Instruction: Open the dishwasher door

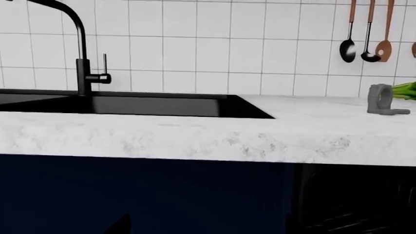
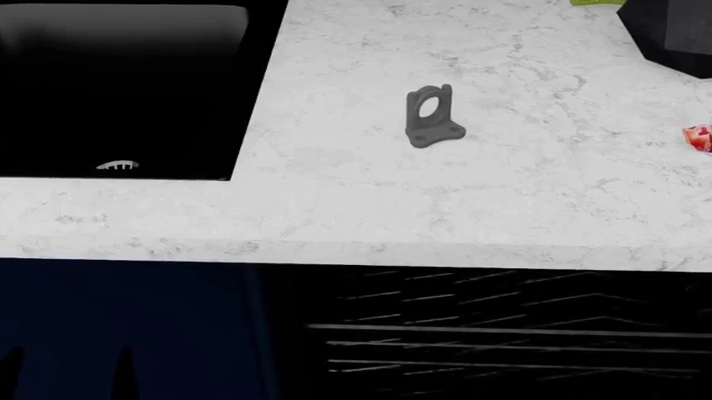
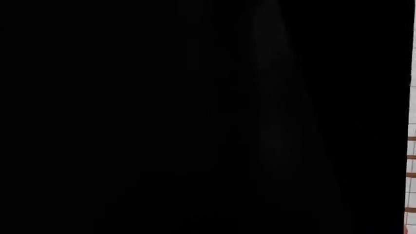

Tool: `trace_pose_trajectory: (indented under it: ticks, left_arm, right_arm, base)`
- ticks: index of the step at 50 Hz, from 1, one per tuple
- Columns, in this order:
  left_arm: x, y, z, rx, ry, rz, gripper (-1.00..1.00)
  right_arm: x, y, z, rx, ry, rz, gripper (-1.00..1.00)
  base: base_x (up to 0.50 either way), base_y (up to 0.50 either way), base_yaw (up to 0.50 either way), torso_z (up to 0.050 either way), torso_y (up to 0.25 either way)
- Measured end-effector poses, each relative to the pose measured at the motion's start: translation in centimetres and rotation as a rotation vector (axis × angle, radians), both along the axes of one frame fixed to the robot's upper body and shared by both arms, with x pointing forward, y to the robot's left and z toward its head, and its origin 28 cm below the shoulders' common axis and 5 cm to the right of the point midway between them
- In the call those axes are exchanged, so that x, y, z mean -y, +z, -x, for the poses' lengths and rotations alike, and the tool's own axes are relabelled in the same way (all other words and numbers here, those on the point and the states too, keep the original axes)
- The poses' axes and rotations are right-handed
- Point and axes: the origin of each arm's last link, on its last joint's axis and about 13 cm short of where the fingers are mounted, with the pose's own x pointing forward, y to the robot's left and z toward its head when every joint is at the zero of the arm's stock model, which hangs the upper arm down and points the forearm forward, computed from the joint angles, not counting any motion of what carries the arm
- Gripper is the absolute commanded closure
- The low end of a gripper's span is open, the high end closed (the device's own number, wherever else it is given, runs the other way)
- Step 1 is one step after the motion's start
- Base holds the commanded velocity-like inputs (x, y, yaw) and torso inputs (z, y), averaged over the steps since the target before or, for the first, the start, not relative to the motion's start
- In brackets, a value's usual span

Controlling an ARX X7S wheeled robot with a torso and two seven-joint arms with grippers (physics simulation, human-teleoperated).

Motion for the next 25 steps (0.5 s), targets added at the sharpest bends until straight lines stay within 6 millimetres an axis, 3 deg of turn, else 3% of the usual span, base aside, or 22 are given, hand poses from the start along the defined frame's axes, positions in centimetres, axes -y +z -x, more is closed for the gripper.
trace_pose_trajectory:
  ticks: [25]
  left_arm:
    - [0.2, 0.5, -0.2, 0.01, -0.013, -0.006, -1.0]
  right_arm:
    - [0.1, -1.1, 6.5, -0.123, -0.02, -0.05, 1.0]
  base:
    - [0.0, 0.0, 0.0, -0.001, 0.0]
